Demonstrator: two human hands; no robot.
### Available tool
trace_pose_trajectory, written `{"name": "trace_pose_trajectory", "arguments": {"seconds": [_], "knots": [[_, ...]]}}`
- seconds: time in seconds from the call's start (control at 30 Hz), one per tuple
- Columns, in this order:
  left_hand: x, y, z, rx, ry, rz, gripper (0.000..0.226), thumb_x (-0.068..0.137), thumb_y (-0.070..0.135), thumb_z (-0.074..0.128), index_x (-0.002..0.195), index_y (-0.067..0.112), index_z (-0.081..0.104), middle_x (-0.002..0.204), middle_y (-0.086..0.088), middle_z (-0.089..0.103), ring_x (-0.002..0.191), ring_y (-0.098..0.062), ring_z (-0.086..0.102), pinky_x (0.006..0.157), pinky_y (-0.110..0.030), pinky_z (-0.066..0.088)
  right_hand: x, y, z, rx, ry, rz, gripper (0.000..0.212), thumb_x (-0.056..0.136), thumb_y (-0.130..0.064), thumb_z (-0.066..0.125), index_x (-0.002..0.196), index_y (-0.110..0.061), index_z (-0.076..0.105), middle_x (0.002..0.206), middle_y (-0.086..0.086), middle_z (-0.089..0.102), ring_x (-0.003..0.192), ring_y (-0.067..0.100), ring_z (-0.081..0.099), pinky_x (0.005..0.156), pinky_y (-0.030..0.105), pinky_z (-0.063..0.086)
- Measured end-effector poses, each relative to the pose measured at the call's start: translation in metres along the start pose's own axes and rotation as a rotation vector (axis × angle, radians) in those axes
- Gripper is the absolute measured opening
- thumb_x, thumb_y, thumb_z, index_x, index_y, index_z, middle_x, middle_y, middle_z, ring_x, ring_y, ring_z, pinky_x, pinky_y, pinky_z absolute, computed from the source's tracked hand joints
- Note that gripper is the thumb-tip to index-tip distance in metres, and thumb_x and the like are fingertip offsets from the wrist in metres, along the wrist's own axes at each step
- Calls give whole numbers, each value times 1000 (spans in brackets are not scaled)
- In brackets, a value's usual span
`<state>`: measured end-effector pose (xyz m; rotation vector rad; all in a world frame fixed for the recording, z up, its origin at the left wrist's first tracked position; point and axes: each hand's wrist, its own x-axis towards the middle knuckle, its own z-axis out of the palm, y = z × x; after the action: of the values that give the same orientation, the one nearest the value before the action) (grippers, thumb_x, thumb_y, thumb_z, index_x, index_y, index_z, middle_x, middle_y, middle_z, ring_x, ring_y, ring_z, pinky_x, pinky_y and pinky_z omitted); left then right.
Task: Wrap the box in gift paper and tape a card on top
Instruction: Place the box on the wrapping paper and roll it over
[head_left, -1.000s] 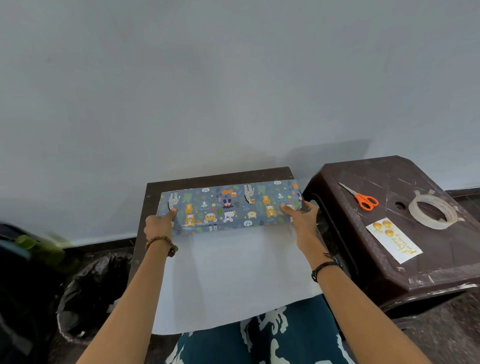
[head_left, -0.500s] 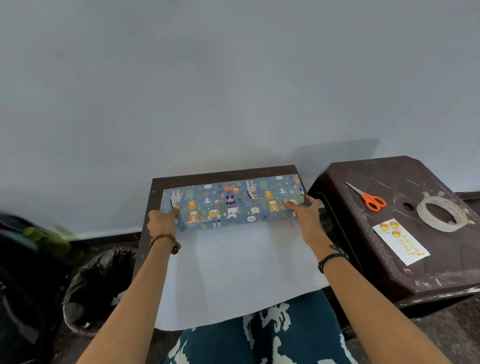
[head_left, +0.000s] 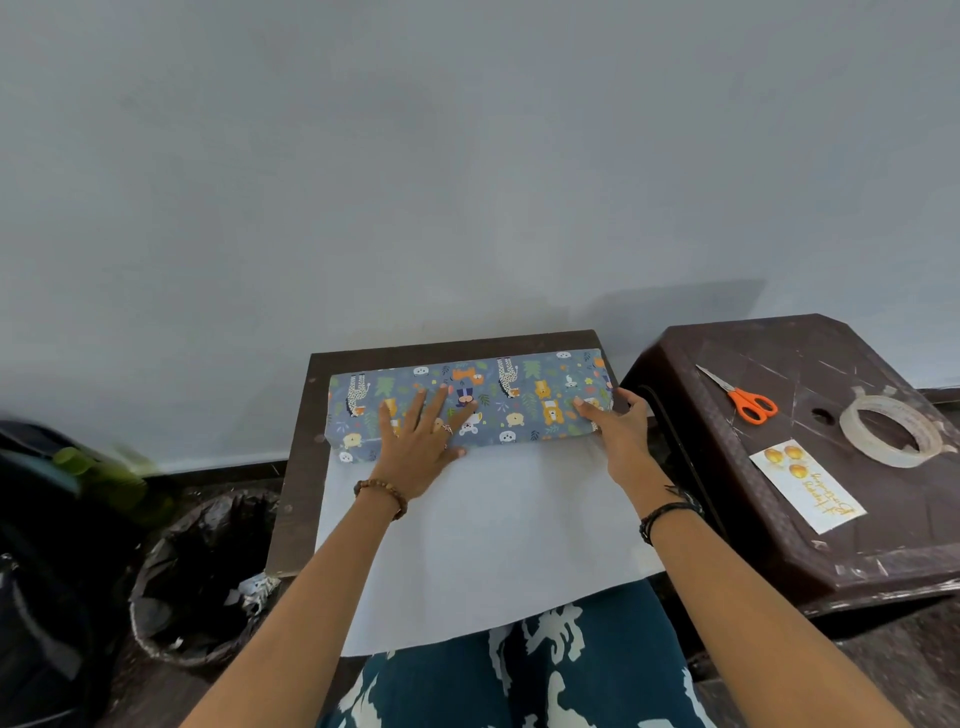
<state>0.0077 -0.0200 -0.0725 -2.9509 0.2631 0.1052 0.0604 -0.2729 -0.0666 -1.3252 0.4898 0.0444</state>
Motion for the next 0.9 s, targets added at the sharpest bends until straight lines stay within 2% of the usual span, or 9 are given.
{"name": "trace_pose_trajectory", "arguments": {"seconds": [0.13, 0.3, 0.43, 0.53, 0.6, 0.67, 0.73, 0.8, 0.9], "knots": [[1, 9, -1, -55, 139, -32, 72, 67, 27, 82, 131, 33, 51, 128, -8, 59, 114, -33, 58, 82, -68, 43, -1, 1, 0, -23, 26, -27, 66, 73, -4, 77, 125, -12, 37, 101, 0, 58, 102, 22, 58, 96, 43, 48], [1, 14, -2, -73, 188, -97, 71, 61, 22, 86, 125, 32, 57, 126, -7, 61, 114, -33, 58, 84, -68, 40, -15, 0, 7, -347, 117, -285, 64, 76, -16, 76, 127, -7, 39, 125, 13, 46, 105, 20, 50, 79, 26, 46], [2, 16, 0, -82, 196, -130, 69, 61, 21, 86, 123, 33, 59, 126, -6, 60, 116, -33, 57, 85, -69, 40, -26, -2, 20, -1039, 319, -723, 69, 76, -21, 74, 133, -1, 40, 145, 22, 28, 134, 36, 28, 112, 45, 18], [3, 19, -1, -135, 186, -160, 67, 62, 18, 86, 122, 34, 60, 128, -6, 60, 118, -35, 55, 87, -71, 37, -38, -2, 44, -1168, -57, -1013, 57, 85, -18, 65, 136, -6, 42, 147, 13, 33, 137, 27, 28, 113, 37, 8], [2, 21, -2, -145, 190, -177, 68, 59, 14, 87, 119, 31, 63, 126, -7, 61, 116, -35, 56, 84, -74, 35, -45, 7, 61, -1225, -413, -1006, 57, 90, -19, 60, 141, -7, 37, 149, 8, 34, 138, 21, 29, 115, 34, 17], [0, 24, -4, -138, 237, -210, 69, 50, 6, 89, 113, 26, 68, 121, -8, 63, 111, -37, 59, 77, -77, 33, -45, 23, 73, -1312, -515, -996, 57, 89, -14, 60, 141, -7, 38, 146, 7, 39, 136, 21, 36, 114, 37, 24], [-5, 36, -3, -149, 313, -233, 71, 59, 1, 81, 123, 23, 60, 131, -8, 56, 119, -38, 53, 81, -78, 30, -42, 32, 78, -1320, -462, -1032, 55, 81, -5, 67, 133, -4, 49, 134, 11, 54, 123, 25, 52, 106, 40, 36], [-11, 53, 9, -240, 410, -282, 70, 82, 7, 52, 146, 21, 26, 153, -9, 25, 139, -33, 26, 97, -73, 20, -38, 31, 80, -1329, -410, -1113, 58, 67, -2, 79, 122, -4, 59, 117, 10, 66, 104, 24, 65, 91, 39, 49], [-26, 74, 33, -462, 333, -422, 66, 93, 30, 29, 149, 19, -2, 156, -8, -7, 145, -21, 0, 108, -61, 2, -32, 27, 81, -1332, -386, -1201, 64, 55, -8, 88, 114, -7, 65, 106, 5, 71, 90, 19, 70, 79, 34, 55]]}}
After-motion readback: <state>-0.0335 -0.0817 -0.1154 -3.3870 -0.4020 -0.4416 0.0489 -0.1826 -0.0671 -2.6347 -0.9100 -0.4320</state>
